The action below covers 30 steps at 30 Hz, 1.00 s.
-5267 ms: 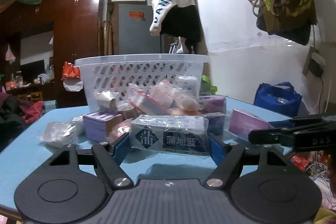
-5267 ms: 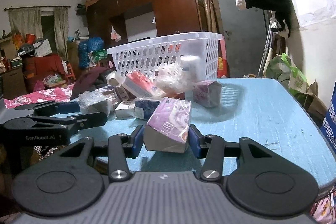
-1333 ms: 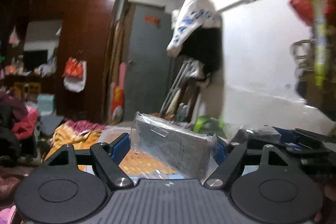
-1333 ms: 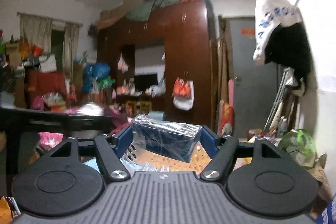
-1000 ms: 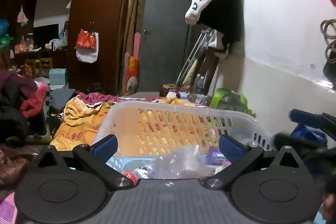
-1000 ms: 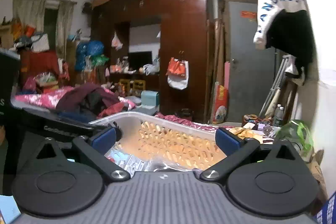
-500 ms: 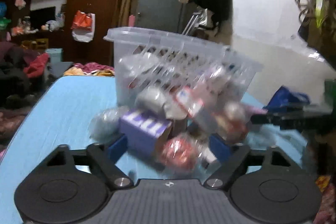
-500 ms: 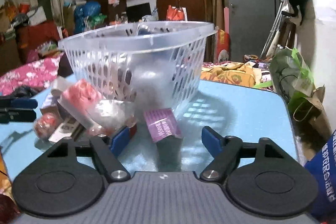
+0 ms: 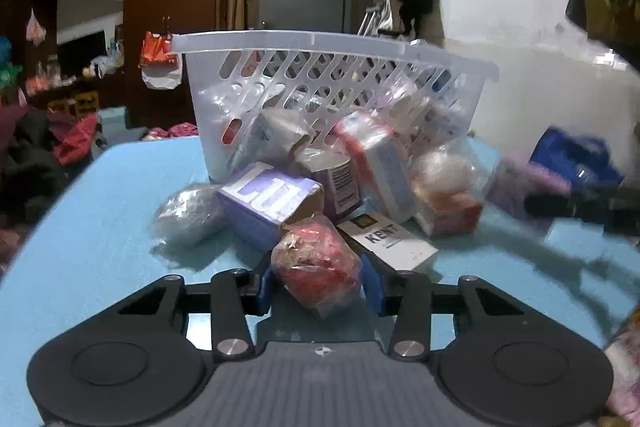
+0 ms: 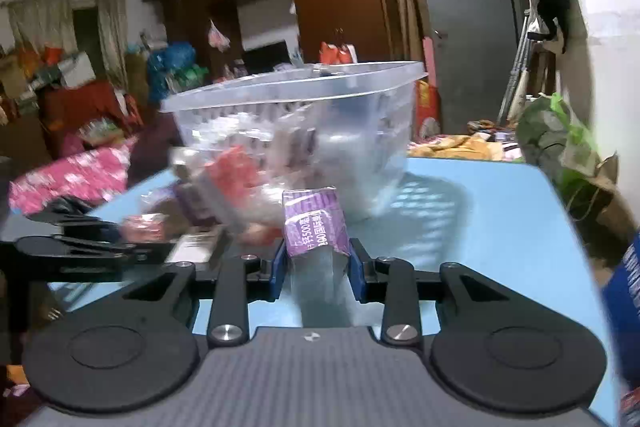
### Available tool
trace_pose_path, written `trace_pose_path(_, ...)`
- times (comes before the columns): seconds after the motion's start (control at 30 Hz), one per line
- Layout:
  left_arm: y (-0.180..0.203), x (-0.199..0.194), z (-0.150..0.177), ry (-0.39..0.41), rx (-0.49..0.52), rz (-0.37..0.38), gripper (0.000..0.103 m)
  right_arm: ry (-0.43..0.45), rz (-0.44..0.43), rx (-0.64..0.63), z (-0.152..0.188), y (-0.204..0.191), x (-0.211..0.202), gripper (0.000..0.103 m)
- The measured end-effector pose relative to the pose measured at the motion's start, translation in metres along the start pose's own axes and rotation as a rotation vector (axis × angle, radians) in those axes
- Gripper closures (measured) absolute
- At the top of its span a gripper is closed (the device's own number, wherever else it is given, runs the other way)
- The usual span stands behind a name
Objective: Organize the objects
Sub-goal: 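Grasp the purple tissue box with right tool while left tool grasps red-wrapped ball, drop both in basket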
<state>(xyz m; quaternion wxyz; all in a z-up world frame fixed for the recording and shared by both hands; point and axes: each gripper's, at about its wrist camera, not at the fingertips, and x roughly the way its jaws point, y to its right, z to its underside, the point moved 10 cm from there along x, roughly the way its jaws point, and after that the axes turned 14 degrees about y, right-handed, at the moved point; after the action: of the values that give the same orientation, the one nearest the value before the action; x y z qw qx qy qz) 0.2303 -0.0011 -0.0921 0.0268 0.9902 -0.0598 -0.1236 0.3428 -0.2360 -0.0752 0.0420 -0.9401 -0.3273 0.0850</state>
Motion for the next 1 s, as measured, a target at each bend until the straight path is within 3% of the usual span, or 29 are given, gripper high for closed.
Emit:
trace_pose_path(0.43,-0.004,-0.036,-0.003,0.152,-0.115,0.079,0.055,0.090,0.033,0.079,0.022,-0.014,-0.026,0.067)
trace_pose_path(0.6,0.001,-0.036,-0.002,0.156,-0.111,0.096,0.055,0.107,-0.007,0.062,0.023,-0.027,-0.025,0.067)
trace_pose_path(1.0,0.000,-0.037,0.003,0.150,-0.102,0.091,0.055,0.142,0.002,0.057,0.020,-0.025,-0.026,0.068)
